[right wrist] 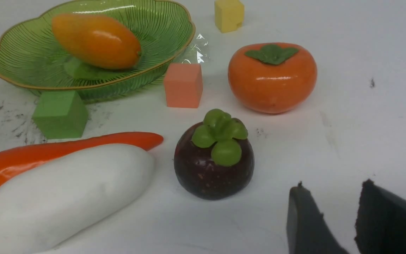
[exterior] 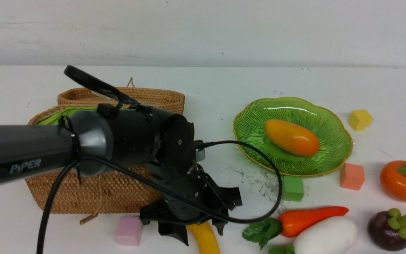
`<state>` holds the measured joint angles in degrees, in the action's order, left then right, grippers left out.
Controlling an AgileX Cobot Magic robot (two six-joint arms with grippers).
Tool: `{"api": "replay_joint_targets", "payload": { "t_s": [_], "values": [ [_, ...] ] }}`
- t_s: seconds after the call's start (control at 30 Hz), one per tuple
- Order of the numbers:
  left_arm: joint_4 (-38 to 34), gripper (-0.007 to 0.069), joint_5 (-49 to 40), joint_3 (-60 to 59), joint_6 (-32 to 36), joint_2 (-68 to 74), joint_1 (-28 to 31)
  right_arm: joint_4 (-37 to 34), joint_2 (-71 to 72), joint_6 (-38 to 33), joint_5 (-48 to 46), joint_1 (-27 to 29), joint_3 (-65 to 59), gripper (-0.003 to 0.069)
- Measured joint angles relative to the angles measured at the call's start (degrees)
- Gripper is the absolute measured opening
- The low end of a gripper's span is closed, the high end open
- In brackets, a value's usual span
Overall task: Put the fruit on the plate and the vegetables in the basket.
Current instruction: Use the left arm to grab a banana and put it into the right plate
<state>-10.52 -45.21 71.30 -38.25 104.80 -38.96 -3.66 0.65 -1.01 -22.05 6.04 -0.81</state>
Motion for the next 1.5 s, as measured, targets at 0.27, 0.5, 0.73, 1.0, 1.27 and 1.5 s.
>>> {"api": "replay_joint_targets", "payload": {
  "t_s": [0.27, 0.5, 0.73, 1.0, 1.27, 1.5],
  "values": [
    [0.1, 0.0497, 0.3, 0.1, 0.0, 2.9, 0.0, 0.0, 0.0, 0.0, 0.0, 0.0, 0.0, 0.0242],
    [-0.1, 0.0484, 0.0, 0.7, 0.7, 6.2, -0.1, 0.0, 0.0, 0.0, 0.0, 0.0, 0.0, 0.0242],
    [-3.7, 0.0328, -2.9, 0.7, 5.6, 6.5, -0.1, 0.0, 0.0, 0.0, 0.0, 0.0, 0.0, 0.0242],
    [-11.5, 0.0305, -8.8, 0.6, 16.4, 5.6, -0.1, 0.0, 0.0, 0.0, 0.0, 0.0, 0.0, 0.0242],
    [-12.0, 0.0305, -14.6, 0.5, 26.2, -3.8, -0.1, 0.0, 0.0, 0.0, 0.0, 0.0, 0.0, 0.0242],
    [-11.1, 0.0305, -16.6, 0.5, 44.4, -9.4, -0.1, 0.0, 0.0, 0.0, 0.0, 0.0, 0.0, 0.0242]
  ]
}}
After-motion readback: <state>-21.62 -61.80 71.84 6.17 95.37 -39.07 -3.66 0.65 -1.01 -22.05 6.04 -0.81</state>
